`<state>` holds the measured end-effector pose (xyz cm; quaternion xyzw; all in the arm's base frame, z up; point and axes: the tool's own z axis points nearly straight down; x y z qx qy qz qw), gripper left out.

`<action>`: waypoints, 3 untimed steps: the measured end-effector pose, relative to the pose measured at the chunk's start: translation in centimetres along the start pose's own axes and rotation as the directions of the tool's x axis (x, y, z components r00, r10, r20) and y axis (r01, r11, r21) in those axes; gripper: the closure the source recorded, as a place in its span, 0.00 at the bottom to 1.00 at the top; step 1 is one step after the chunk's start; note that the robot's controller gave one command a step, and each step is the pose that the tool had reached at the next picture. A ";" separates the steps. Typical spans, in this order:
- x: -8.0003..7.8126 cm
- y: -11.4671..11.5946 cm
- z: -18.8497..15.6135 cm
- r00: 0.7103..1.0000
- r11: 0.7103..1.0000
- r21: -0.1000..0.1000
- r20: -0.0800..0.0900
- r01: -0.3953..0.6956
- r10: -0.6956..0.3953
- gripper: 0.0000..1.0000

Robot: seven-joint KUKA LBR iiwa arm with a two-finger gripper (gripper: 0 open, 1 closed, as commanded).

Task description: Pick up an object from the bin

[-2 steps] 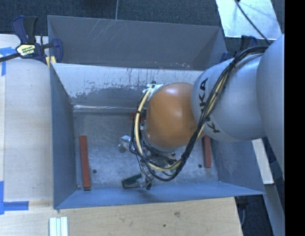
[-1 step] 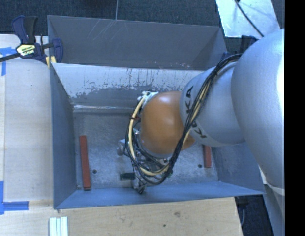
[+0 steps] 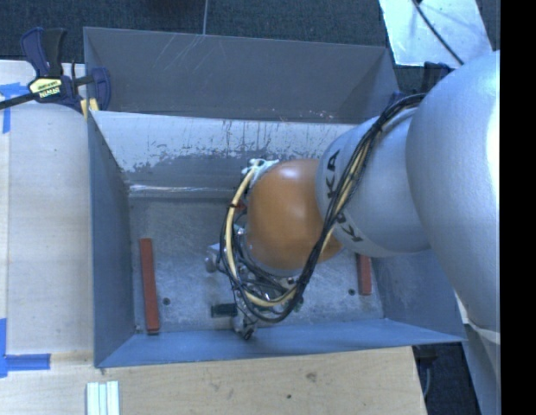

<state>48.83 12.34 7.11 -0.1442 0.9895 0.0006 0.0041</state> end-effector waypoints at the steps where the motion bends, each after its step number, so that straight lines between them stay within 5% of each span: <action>1: 0.1 0.0 0.0 1.000 1.000 -0.001 -0.002 -0.001 0.001 1.00; 2: -0.1 0.0 -2.0 1.000 1.000 0.000 0.000 -0.003 0.003 1.00; 3: -0.4 -0.1 -12.8 1.000 1.000 0.001 0.003 -0.005 0.005 1.00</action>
Offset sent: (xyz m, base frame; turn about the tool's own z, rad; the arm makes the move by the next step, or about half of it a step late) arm 0.0000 0.0000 0.0000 0.0000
